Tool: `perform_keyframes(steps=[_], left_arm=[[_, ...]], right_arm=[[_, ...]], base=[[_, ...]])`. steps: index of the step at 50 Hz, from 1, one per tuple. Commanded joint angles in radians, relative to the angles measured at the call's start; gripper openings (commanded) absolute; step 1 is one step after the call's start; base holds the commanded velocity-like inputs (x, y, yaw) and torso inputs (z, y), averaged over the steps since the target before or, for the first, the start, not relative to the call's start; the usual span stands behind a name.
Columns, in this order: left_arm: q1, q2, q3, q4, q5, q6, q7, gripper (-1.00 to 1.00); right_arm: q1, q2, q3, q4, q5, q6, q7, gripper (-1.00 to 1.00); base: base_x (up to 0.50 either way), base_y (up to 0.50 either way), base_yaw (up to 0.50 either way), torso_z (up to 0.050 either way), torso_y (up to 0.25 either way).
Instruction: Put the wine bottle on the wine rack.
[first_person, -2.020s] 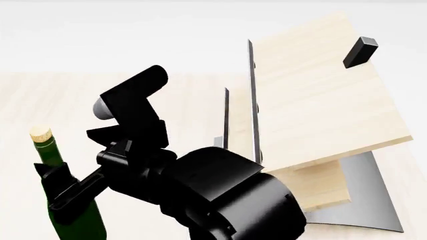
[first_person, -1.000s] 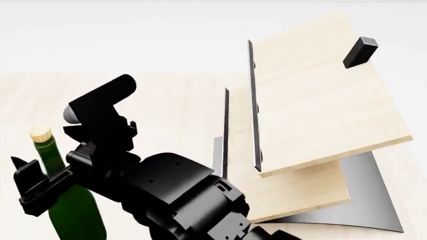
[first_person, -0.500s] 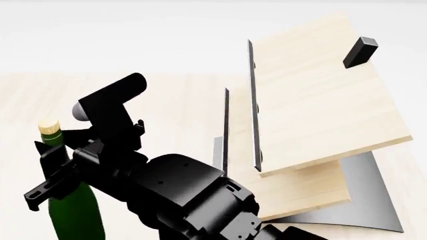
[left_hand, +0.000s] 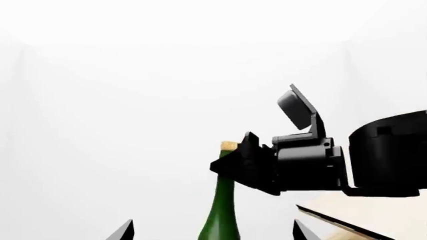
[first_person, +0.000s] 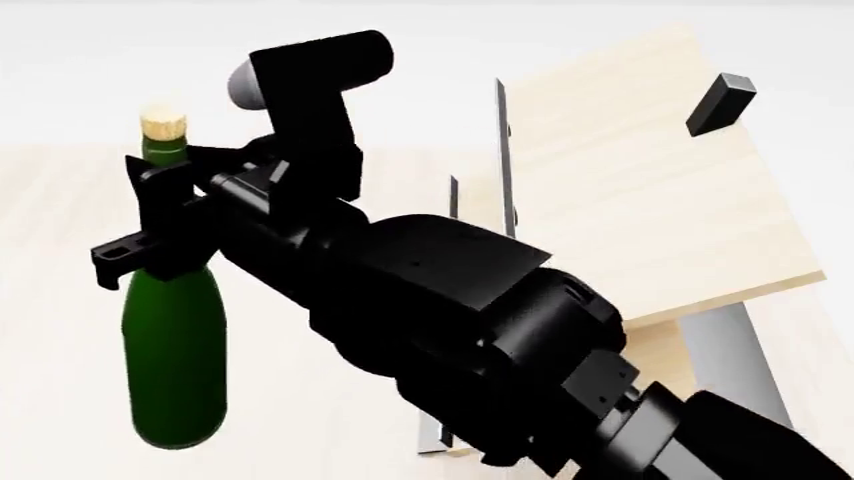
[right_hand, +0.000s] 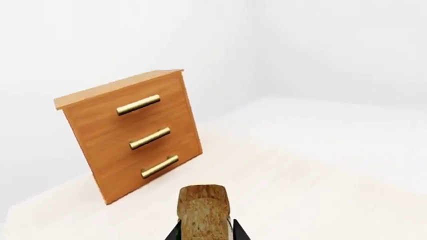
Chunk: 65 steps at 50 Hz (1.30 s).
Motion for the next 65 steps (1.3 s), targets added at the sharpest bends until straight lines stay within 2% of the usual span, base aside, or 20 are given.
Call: perform_keyframes(steps=[1,12,21,51,65], left_arm=[[-0.004,-0.001,0.005,-0.008,0.001,0.001,-0.003,1.00],[-0.006,0.001,0.014,-0.012,0.010,-0.002,-0.005,1.00],[-0.015,0.001,0.018,-0.013,0.013,-0.012,-0.005,1.00],[-0.014,-0.005,0.024,-0.020,0.017,-0.005,-0.018,1.00],[-0.019,-0.004,0.032,-0.025,0.024,-0.011,-0.020,1.00]], right_arm=[[0.046,0.102,0.161,-0.083,0.200,0.052,0.110,-1.00],[0.030,0.145,0.346,0.033,0.477,0.020,0.193,-1.00],[-0.031,0.205,0.461,-0.108,0.583,-0.062,0.314,-1.00],[-0.114,0.426,0.658,-0.217,0.670,-0.162,0.363,-1.00],[-0.225,0.557,0.760,-0.343,0.709,-0.211,0.395,-1.00]], base=[[0.00,0.00,0.00,0.000,0.000],[0.00,0.00,0.00,0.000,0.000],[0.00,0.00,0.00,0.000,0.001],[0.00,0.00,0.00,0.000,0.001],[0.00,0.00,0.00,0.000,0.001]])
